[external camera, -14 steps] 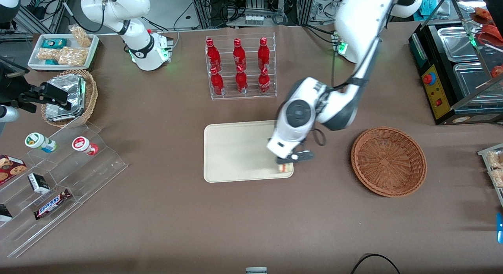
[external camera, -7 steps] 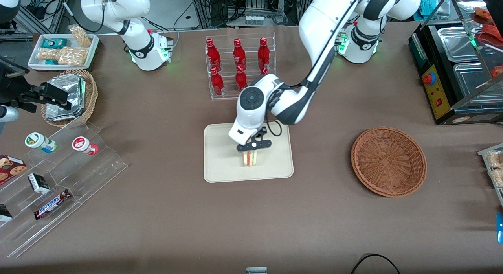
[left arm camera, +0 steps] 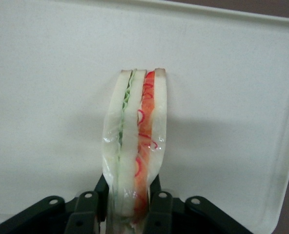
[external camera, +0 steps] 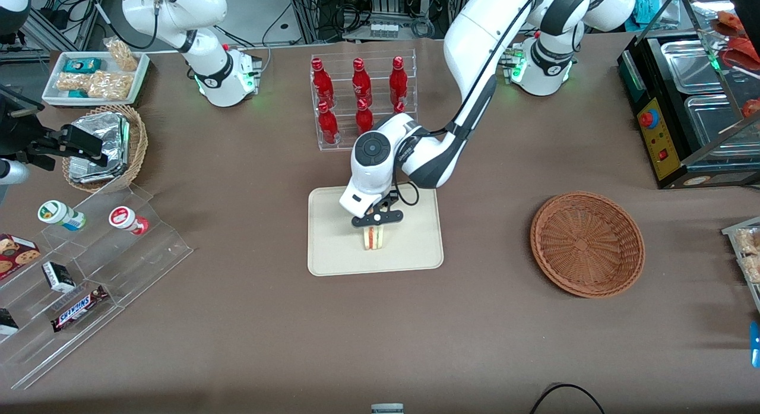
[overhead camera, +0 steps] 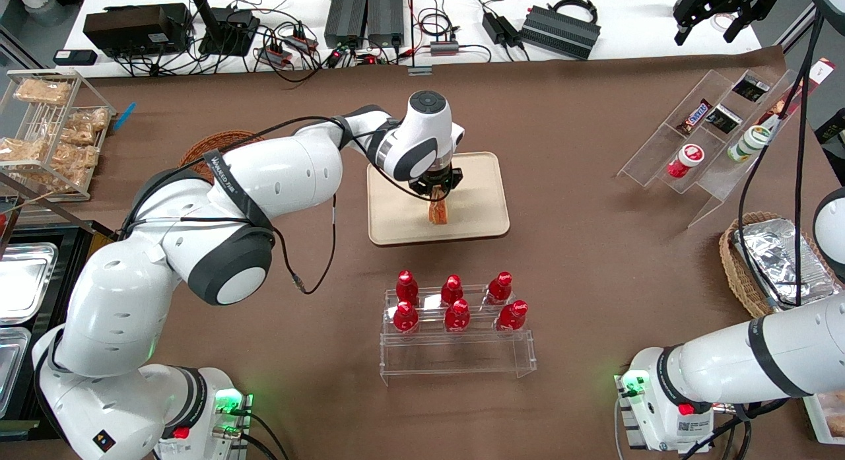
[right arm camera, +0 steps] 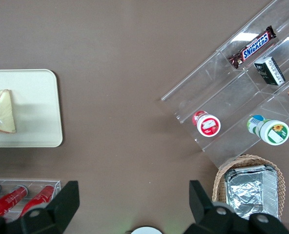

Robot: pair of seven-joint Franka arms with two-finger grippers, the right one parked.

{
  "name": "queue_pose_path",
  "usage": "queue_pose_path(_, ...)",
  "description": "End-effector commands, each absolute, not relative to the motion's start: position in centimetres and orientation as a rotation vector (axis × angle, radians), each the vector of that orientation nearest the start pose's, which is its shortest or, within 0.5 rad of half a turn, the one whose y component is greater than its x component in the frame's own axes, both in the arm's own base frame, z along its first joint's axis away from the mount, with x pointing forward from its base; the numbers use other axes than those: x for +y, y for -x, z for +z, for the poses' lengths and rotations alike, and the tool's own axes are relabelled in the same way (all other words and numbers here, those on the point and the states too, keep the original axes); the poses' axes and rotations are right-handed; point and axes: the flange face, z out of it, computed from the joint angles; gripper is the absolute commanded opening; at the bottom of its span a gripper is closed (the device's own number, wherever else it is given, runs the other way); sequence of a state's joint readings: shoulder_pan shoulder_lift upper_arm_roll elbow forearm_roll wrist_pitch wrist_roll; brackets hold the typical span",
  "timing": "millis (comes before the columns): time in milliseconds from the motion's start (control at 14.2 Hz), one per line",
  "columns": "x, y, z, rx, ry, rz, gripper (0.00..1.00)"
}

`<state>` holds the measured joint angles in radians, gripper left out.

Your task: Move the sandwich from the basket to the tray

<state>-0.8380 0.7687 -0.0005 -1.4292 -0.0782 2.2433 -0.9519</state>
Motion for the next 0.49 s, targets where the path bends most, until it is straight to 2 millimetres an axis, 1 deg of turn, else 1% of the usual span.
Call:
queue_pose_path(0, -54.4, -49.3, 27.7, -0.267, 3.217, -0.004, 1.00)
queue_pose_path(140, -53.0, -50.0, 31.9, -0.286, 3.209, -0.013, 1.00)
queue_pose_path(211, -52.3, -50.1, 33.9, -0.278, 3.206, -0.009, 1.00)
queue_pose_path(281, -51.0, -50.5, 35.9, -0.271, 3.193, 0.013, 1.00)
queue_pose_path(351, -49.6, -51.0, 37.1, -0.299, 3.174, 0.041, 1.00)
queue_pose_path(421, -47.6, -51.5, 38.3, -0.395, 3.127, 0.111, 1.00)
